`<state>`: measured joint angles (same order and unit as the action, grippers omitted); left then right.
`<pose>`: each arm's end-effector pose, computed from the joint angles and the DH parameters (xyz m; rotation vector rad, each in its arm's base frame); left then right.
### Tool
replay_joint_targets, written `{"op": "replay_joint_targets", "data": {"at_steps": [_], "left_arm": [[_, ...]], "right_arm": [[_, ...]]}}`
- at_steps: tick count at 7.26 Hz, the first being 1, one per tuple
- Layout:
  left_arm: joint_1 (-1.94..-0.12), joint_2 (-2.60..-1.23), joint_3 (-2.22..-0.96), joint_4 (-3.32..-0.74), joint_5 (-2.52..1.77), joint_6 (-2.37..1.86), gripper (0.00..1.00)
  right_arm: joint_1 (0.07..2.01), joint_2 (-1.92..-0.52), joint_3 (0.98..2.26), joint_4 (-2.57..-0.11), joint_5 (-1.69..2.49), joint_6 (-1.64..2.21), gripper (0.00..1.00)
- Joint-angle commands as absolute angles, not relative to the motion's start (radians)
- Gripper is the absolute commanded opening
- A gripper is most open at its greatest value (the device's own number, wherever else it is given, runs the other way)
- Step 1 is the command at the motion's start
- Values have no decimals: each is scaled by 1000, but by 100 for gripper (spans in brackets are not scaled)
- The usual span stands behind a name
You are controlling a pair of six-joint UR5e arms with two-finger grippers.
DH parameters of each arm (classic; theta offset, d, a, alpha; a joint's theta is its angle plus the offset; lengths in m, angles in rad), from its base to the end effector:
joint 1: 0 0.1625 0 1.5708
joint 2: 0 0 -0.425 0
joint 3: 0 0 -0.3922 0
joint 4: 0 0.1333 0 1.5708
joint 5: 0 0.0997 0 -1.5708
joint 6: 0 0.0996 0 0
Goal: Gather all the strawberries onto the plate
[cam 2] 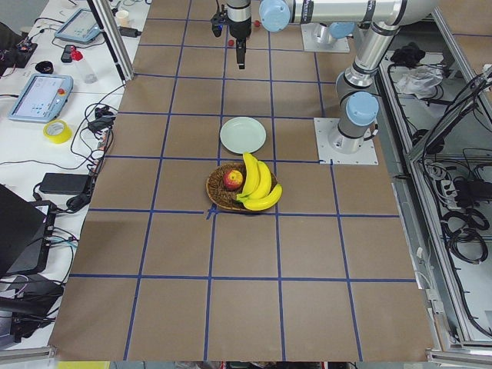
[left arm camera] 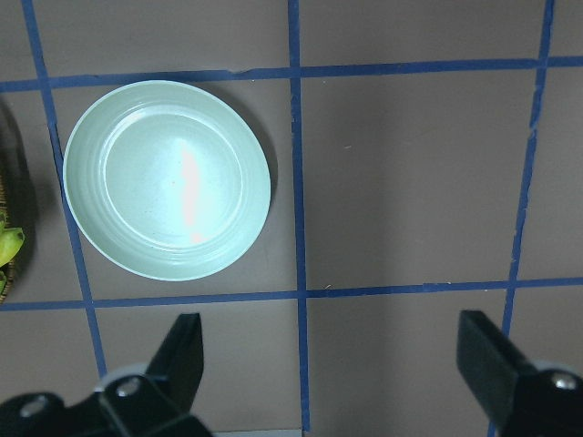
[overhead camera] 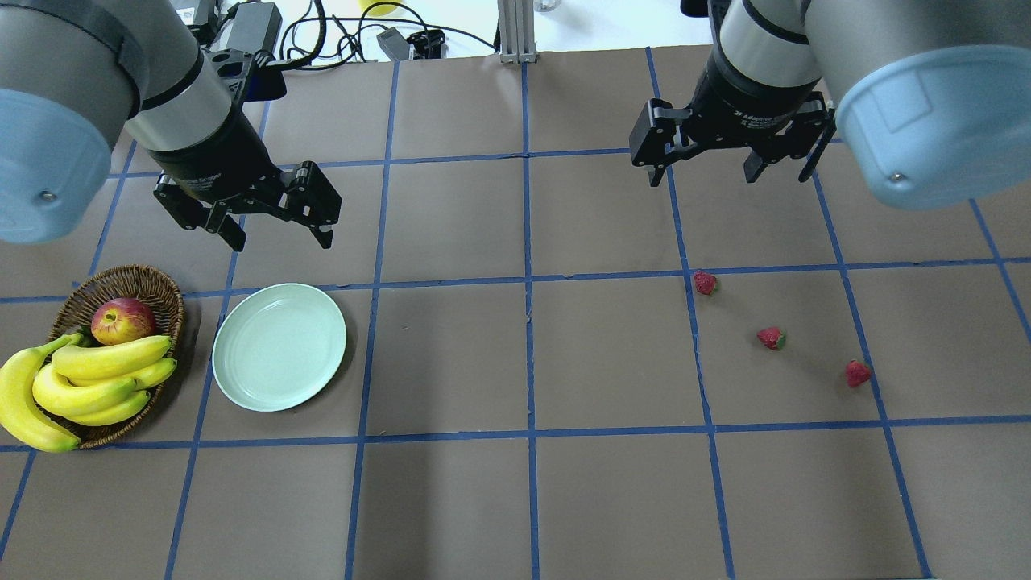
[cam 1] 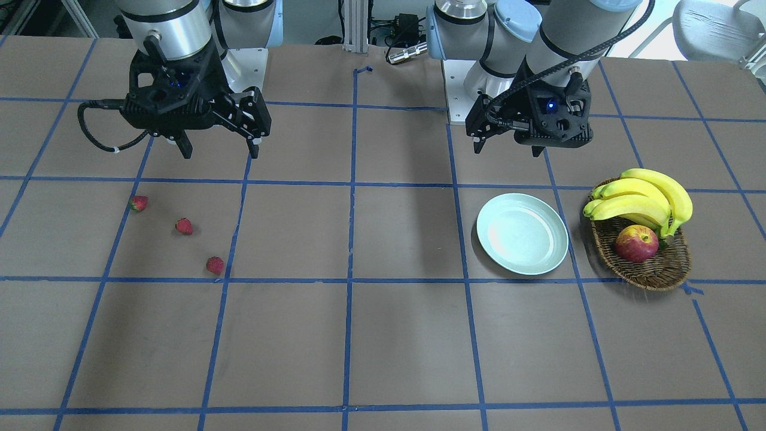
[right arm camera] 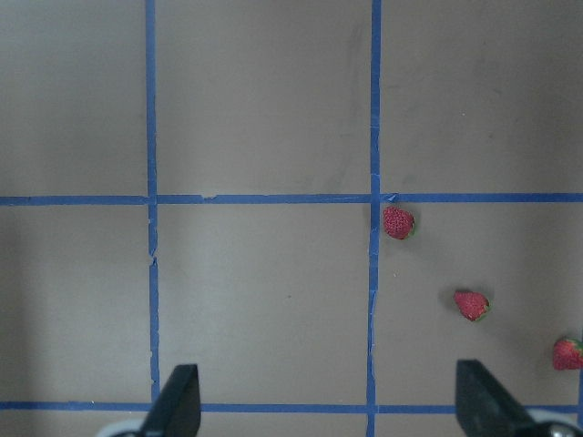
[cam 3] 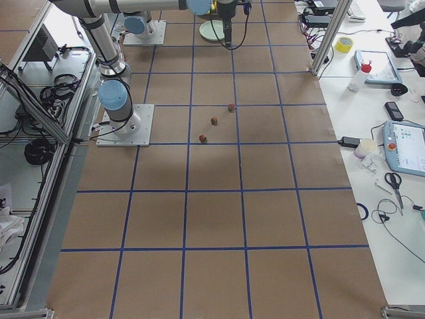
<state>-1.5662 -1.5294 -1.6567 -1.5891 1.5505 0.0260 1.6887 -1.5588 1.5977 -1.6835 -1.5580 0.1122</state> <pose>-0.1332 -0.4681 0.4640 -0.0324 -3.1187 -0.0975 0.1929 -0.4844 0.4802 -0.0096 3.1184 -0.1121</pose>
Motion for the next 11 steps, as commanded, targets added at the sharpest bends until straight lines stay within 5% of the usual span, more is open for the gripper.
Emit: {"op": "replay_joint_targets", "data": {"at_steps": [1, 3, 7, 11], "left_arm": [[-1566, -1529, -1657, -1588, 1551, 26, 100], [-1566, -1529, -1658, -1589, 1548, 28, 100], [-1566, -1534, -1658, -1589, 1555, 29, 100], [-1568, -1537, -1658, -1589, 1554, 29, 100]], "right_arm": [[1675, -1476, 1598, -1687, -1552, 109, 100], [1616, -1410, 1626, -1707, -1552, 43, 100], [1501, -1362, 1932, -2145, -1545, -92, 100], [1494, -1229, 1956, -2261, -1557, -55, 100]]}}
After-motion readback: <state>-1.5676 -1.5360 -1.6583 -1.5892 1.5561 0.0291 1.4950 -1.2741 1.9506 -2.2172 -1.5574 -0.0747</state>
